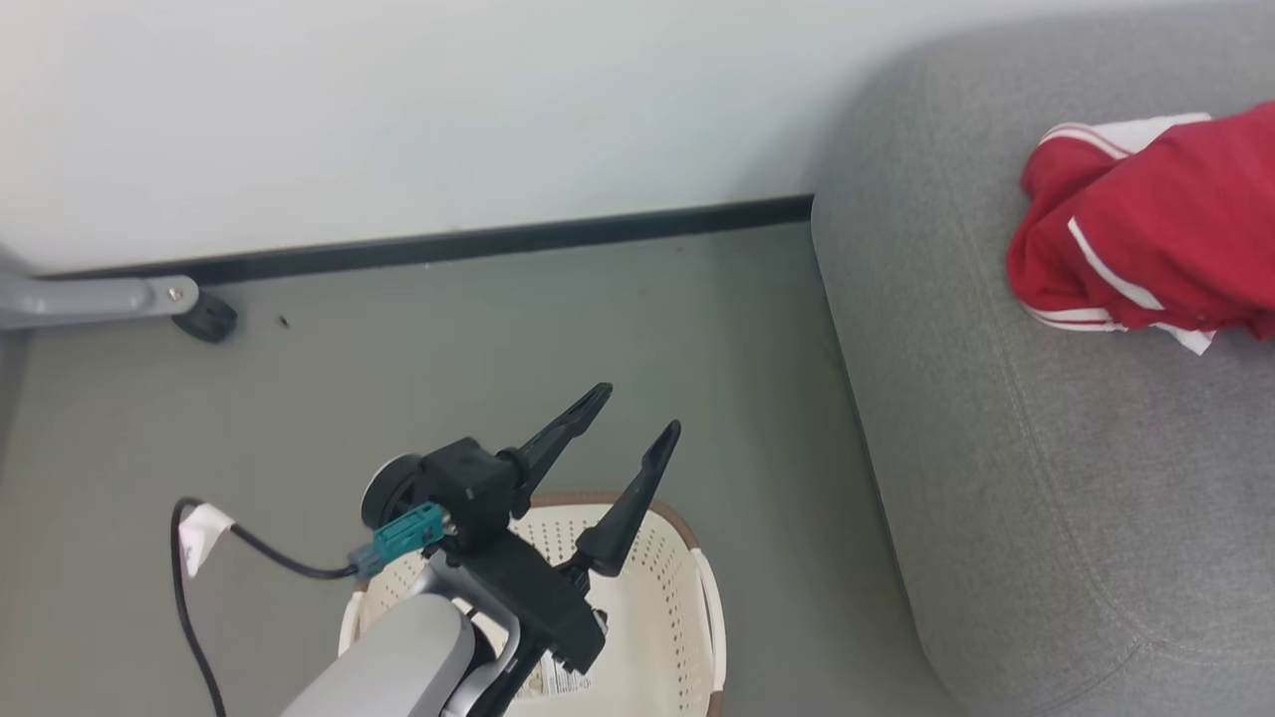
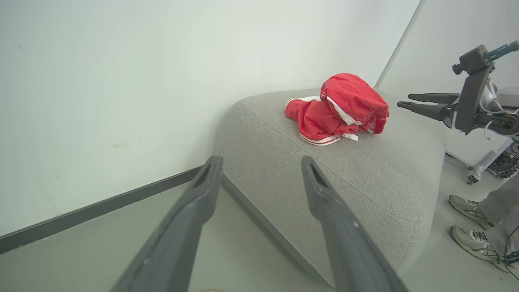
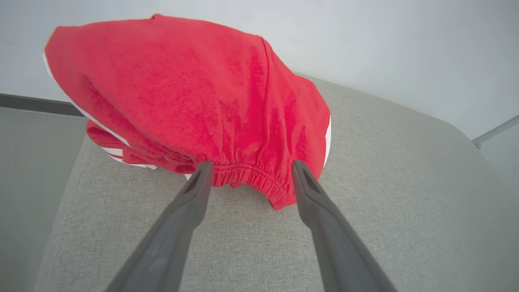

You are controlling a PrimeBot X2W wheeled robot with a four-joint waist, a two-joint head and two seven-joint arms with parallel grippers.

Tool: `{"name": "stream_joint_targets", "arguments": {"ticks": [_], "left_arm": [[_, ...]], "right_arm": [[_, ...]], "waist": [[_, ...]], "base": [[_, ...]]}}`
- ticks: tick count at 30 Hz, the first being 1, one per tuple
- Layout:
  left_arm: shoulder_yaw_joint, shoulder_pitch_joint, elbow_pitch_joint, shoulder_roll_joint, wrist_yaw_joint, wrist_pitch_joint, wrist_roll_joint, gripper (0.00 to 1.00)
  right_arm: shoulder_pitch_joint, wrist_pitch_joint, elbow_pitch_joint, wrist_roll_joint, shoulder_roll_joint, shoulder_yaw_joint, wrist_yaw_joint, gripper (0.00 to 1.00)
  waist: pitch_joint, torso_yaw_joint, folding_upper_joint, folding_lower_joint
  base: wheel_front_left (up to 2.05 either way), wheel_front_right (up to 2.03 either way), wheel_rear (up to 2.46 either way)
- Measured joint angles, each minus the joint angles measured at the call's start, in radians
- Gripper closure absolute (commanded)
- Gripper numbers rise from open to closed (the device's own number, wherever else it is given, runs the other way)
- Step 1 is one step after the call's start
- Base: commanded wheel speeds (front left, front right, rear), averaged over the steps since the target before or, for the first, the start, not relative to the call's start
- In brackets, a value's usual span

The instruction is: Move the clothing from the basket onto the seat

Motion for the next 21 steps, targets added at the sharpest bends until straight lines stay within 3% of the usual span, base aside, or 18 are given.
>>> {"name": "stream_joint_targets", "arguments": {"ticks": [11,21], "left_arm": [[0.043,0.104,0.027,0.010,0.027,-0.026,-0.026,0.00],[0.108,0.179,0.020,0.049,0.079,-0.044,-0.058,0.00]], "right_arm": [[0.120,-0.135,-0.175,0.105,-0.004,0.003,0.000,0.00],[0.303,-0.152,-0.361,0.186,0.030,-0.051,0.000,0.00]], "waist": [[-0.145,0.023,-0.0001,-0.0001],[-0.247,0.093,-0.0001,0.0000]], "base": [[0.00,0.00,0.00],[0.00,0.00,0.00]]}}
